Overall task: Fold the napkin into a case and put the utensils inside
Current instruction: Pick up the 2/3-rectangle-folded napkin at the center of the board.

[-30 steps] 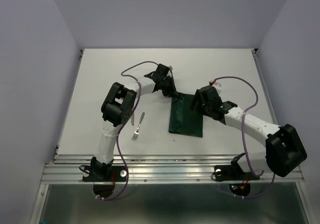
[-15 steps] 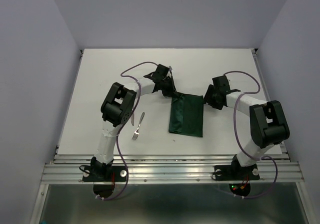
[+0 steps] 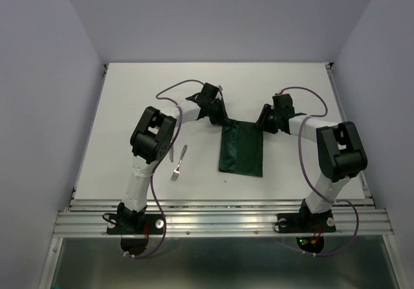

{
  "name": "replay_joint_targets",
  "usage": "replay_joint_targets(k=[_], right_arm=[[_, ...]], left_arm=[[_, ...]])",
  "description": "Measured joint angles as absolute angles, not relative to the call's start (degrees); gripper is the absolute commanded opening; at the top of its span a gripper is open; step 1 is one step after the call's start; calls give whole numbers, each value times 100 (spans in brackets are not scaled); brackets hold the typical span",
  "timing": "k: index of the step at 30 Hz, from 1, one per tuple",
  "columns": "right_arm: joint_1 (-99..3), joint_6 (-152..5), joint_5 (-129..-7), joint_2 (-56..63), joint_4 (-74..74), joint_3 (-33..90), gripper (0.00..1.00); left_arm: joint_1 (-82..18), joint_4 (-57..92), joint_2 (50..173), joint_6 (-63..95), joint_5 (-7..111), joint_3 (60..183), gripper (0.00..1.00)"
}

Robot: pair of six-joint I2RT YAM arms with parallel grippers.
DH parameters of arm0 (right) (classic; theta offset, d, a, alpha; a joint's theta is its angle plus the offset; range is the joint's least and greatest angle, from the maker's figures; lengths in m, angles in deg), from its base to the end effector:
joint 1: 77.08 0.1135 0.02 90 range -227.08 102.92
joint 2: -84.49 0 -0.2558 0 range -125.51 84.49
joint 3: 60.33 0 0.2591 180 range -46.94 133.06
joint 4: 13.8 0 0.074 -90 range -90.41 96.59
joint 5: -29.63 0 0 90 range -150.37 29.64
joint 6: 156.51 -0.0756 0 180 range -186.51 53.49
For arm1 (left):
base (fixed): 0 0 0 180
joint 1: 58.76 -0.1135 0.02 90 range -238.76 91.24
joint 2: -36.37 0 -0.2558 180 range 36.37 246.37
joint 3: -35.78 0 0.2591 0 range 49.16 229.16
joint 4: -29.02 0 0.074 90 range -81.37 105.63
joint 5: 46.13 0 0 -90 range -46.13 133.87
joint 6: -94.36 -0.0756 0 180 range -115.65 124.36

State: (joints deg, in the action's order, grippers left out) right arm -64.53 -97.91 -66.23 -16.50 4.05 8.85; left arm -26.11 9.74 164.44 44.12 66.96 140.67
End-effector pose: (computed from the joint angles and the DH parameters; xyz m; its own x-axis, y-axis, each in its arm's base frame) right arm 0.3746 0.0913 0.1143 -0.7813 0.3571 -0.5120 0.1481 0.9028 0.4037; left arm 0.4234 -0.3065 0.1160 -0.9102 -0.1156 -0.3978 0.2052 0.7083 -0.6754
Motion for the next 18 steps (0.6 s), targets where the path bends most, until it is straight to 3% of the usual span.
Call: replay_joint_targets(k=[3,10,18], right_arm=[[-6466,-9749,-6827,-1691,320,894,54],[-6468,-9607,-6897,-1691,309,896,54],[-6321,-9452,-6258,-1763,548,1049,42]], left_arm=[[-2611,948,16438,4408,6690,14067,0],[-2614,865,16414,4406,6657,14067,0],[-2622,832,16405,4408,6626,14067,0]])
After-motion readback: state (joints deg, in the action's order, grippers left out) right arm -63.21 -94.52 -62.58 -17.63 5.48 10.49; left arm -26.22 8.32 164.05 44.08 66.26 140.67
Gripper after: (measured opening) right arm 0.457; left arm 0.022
